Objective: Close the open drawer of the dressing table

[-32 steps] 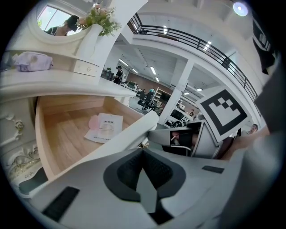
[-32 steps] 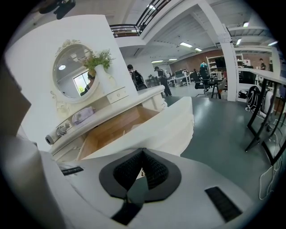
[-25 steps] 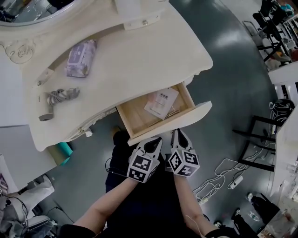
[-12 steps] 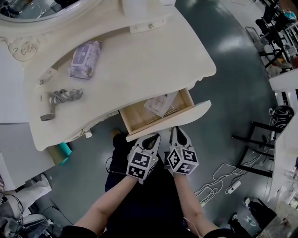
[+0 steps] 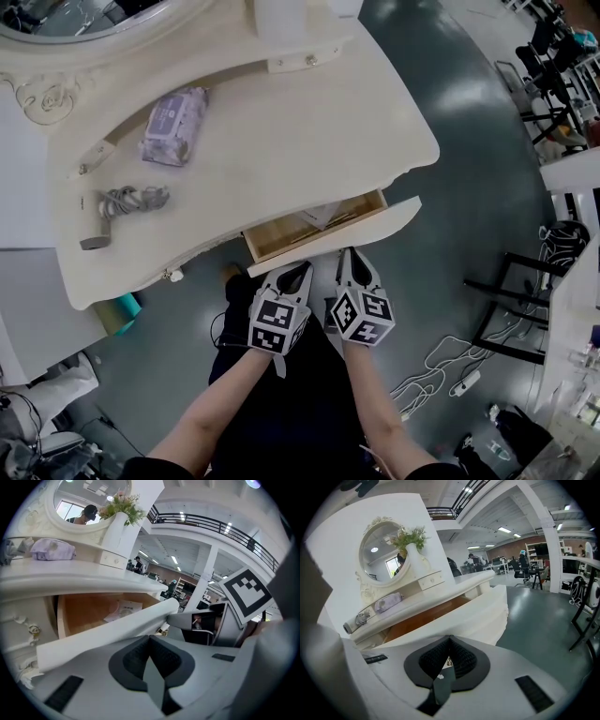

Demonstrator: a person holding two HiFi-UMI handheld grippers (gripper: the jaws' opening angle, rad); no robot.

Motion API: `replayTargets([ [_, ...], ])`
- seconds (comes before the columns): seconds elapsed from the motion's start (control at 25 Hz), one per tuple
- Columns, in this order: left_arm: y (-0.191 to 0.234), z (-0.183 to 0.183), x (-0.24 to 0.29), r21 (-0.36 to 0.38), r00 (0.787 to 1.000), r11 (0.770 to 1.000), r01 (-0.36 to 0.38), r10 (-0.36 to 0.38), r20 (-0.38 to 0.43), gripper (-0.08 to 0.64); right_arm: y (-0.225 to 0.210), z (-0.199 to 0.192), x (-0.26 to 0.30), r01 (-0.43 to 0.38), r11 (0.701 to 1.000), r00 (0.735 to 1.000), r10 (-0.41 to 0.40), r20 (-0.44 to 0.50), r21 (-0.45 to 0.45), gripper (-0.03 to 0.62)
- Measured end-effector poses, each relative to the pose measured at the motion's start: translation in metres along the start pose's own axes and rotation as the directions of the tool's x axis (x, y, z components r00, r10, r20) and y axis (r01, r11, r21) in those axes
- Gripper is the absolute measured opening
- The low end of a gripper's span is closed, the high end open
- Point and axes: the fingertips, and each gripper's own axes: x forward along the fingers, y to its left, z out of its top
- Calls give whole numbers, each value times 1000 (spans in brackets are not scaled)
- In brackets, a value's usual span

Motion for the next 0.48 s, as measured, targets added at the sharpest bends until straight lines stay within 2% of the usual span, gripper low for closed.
replayTargets([
  [0.48, 33, 20, 11, 7, 999, 999, -36, 36, 28, 2, 15, 17, 30, 23, 999, 999, -22, 33, -25, 23],
])
